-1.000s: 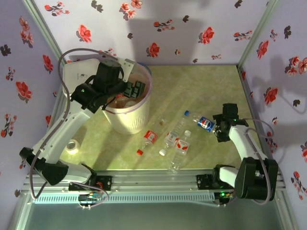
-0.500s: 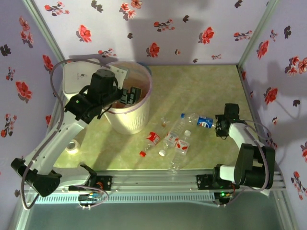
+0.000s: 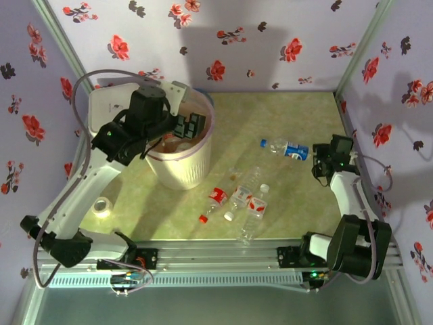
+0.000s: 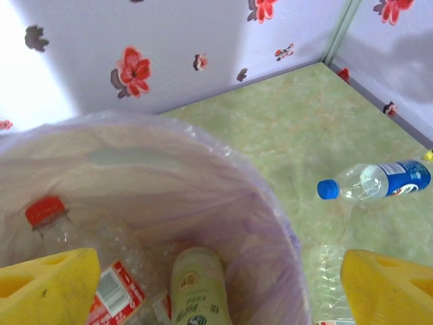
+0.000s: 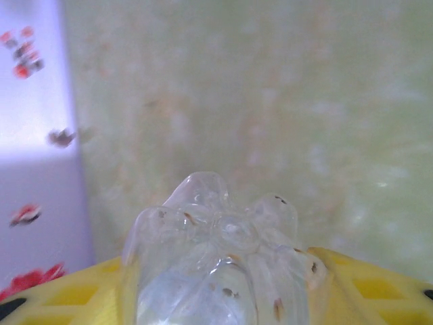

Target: Put the plastic bottles in the bin

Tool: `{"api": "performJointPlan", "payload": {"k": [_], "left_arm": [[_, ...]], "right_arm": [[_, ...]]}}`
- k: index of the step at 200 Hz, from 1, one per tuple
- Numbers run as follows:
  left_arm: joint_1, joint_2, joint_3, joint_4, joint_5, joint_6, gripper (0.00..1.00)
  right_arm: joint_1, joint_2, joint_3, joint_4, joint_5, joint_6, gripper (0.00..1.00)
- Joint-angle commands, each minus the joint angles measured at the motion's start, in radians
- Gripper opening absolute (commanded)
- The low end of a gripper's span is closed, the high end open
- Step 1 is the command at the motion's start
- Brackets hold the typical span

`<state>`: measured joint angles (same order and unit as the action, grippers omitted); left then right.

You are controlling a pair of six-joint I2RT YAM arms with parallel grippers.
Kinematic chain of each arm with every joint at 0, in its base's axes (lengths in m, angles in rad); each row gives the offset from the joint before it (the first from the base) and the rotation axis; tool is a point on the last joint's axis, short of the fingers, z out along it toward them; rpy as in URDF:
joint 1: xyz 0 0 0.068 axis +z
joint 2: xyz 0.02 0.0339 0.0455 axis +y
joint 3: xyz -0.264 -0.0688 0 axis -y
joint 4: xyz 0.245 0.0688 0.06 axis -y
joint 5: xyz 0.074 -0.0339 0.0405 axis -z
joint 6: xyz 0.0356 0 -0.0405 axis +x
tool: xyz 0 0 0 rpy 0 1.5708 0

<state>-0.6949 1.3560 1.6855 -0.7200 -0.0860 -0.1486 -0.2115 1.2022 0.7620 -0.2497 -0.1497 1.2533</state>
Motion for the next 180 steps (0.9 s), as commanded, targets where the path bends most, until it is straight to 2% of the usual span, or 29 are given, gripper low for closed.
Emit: {"api": "performJointPlan", "payload": {"k": [1,40,58,76,96,114,180], "left_arm": [[-0.023,0.064,0.103,-0.094,-0.002,0.055,0.98],[-0.058,0.147,0.208,-0.119,0.077,0.077,1.00],[-0.064,0.174,0.250,-0.119,0.122,0.076,1.00],[-0.073,0.200,0.291,-0.121,0.170,0.075,1.00],[-0.100,0.229,0.344,-0.144,0.196,0.110,1.00],[-0.125,0.249,0.386,-0.164,0.210,0.150,1.00],[-0.143,0.344,0.448,-0.180,0.314,0.123,1.00]], "right_arm": [[0.004,-0.010,0.082,0.087,-0.161,-0.150,0.48],[0.047,-0.035,0.177,0.234,-0.305,-0.189,0.32],[0.094,-0.018,0.265,0.250,-0.392,-0.248,0.32],[0.176,0.006,0.371,0.219,-0.470,-0.374,0.33],[0.295,0.006,0.426,0.191,-0.487,-0.518,0.33],[0.368,-0.003,0.440,0.218,-0.504,-0.566,0.32],[0.468,-0.016,0.438,0.394,-0.536,-0.561,0.32]]}}
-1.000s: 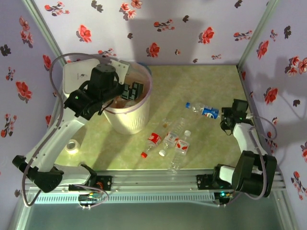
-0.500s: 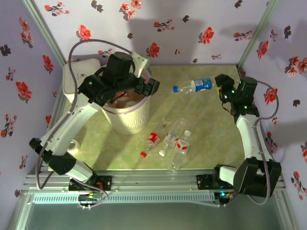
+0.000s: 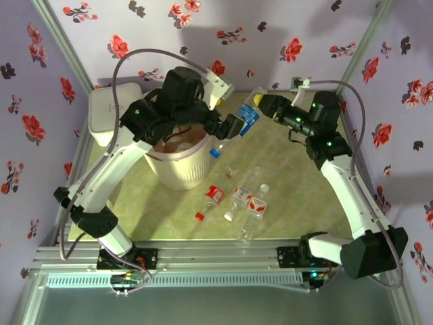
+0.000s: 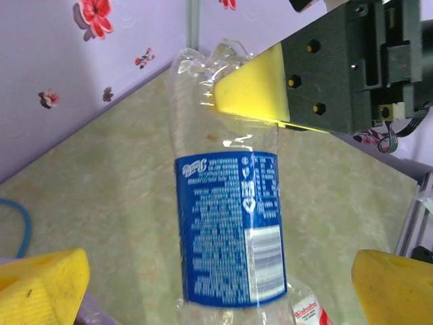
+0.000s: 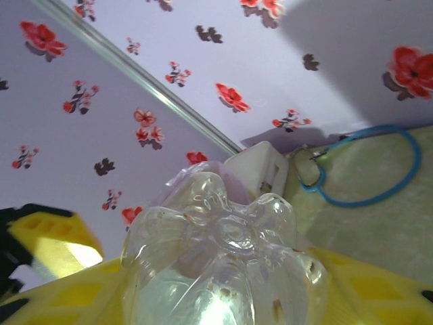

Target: Put the plastic bottles in the bin

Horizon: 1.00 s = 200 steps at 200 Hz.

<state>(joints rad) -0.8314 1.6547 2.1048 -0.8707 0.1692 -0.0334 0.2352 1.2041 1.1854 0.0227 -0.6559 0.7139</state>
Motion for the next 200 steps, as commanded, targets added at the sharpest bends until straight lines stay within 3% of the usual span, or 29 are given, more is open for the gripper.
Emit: {"api": "performJointPlan", "payload": {"k": [1,48,144,165,200], "left_arm": [[-0.007,0.047,0.029,-0.030,0.062,0.008,1.00],[-0.011,0.109,0.062,-0.039,0.125,0.007,0.98],[-0.009,0.134,0.098,-0.030,0.081,0.007,0.45],[-0.009,0.131,0.098,-0.030,0.059,0.007,0.43],[0.006,0.096,0.096,-0.041,-0.033,0.011,0.43]], "right_arm": [[0.021,-0.018,0.015,0.125,-0.030,-0.021,0.32],[0.035,-0.020,0.000,0.209,-0.024,-0.009,0.31],[0.039,-0.006,-0.012,0.226,-0.022,-0.020,0.33],[0.038,-0.009,-0.011,0.218,-0.013,-0.025,0.45],[0.031,-0.077,-0.037,0.106,0.173,-0.116,0.94]]}}
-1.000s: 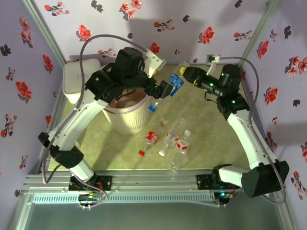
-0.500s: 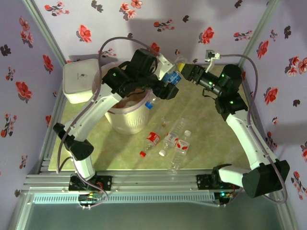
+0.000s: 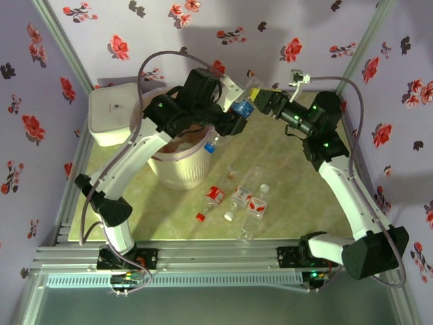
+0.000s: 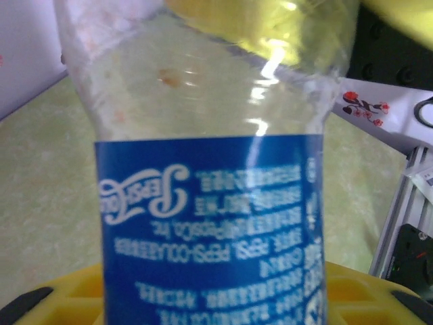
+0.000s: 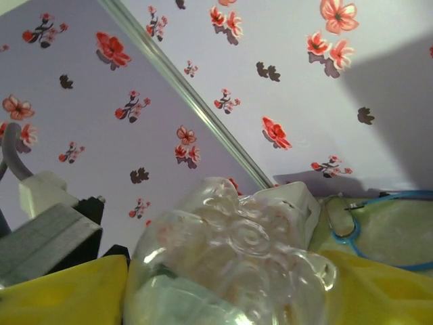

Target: Put the plastic bottles in the bin

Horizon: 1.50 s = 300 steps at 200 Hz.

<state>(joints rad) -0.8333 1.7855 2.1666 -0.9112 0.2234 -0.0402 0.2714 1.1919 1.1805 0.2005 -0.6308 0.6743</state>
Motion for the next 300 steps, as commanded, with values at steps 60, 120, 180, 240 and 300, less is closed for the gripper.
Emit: {"api": "performJointPlan", "payload": {"k": [60,120,180,240,300], "left_arm": [[0.139,-0.118,0.060,-0.123,-0.180,0.026,0.43],[0.256,-0.141,-0.123,-0.117,-0.239,0.014,0.42],[0.280,-0.229,-0.377,-0.035,-0.191,-0.065,0.45],[0.302,-0.281,-0.294,-0.084,-0.184,-0.026,0.94],[0.303,-0.241,-0.379,-0.042,-0.172,-0.066,0.64]], "right_arm": [[-0.033,-0.135,-0.063,-0.216,0.270,-0.167,0.99],[-0.045,-0.120,-0.085,-0.271,0.285,-0.171,0.99],[-0.061,-0.114,-0.105,-0.300,0.299,-0.179,0.99],[-0.071,-0.105,-0.120,-0.297,0.292,-0.170,0.99],[-0.071,-0.112,-0.119,-0.328,0.295,-0.183,0.99]]}}
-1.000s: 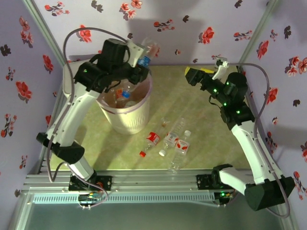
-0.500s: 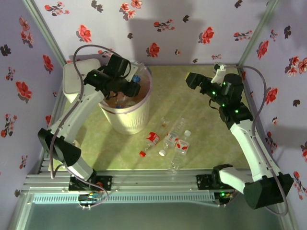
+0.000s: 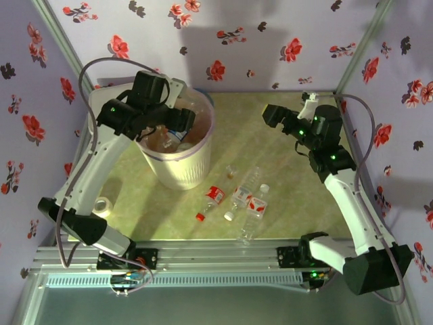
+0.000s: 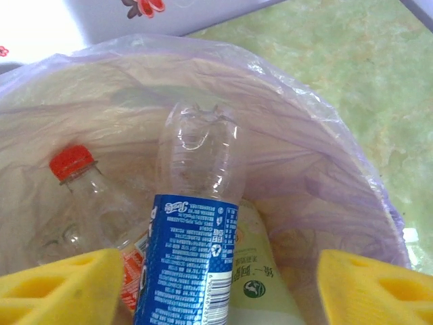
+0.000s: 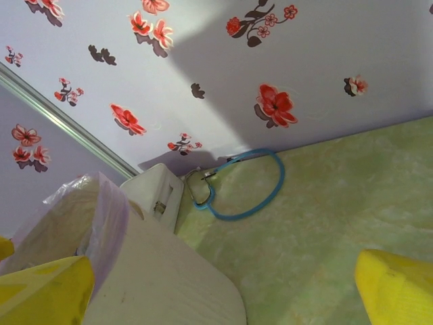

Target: Put the plastic bottles in the bin

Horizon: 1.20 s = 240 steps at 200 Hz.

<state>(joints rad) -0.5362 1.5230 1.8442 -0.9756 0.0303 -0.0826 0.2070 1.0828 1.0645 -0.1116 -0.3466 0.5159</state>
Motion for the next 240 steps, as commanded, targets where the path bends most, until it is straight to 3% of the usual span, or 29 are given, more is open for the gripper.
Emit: {"api": "performJointPlan", "payload": {"k": [1,34,82,125,169,186,205,240], "left_arm": [[0.005,0.023,-0.059,0.024,0.022,-0.024,0.63],[-0.014,0.038,-0.145,0.053,0.028,-0.063,0.44],[-0.057,0.026,-0.318,0.179,0.026,-0.120,0.32],[-0.064,0.003,-0.444,0.356,0.040,-0.206,0.24],[-0.091,-0.044,-0.469,0.423,0.033,-0.224,0.26],[-0.091,-0.061,-0.444,0.410,0.026,-0.213,0.35],[-0.093,-0.069,-0.399,0.382,0.018,-0.192,0.43],[-0.096,-0.078,-0.327,0.336,-0.001,-0.147,0.45]], "right_arm": [[-0.007,-0.002,-0.004,-0.017,0.012,-0.025,0.99],[-0.008,0.005,-0.008,-0.031,0.019,-0.019,0.99],[-0.008,0.021,-0.019,-0.038,0.023,-0.005,0.99],[-0.006,0.035,0.008,-0.231,0.069,-0.007,0.99],[-0.006,0.031,-0.004,-0.589,0.103,0.058,0.96],[0.004,0.021,-0.043,-0.703,0.102,0.082,0.95],[0.028,-0.001,-0.108,-0.763,0.103,0.135,0.92],[0.115,-0.027,-0.211,-0.803,0.067,0.231,0.85]]}}
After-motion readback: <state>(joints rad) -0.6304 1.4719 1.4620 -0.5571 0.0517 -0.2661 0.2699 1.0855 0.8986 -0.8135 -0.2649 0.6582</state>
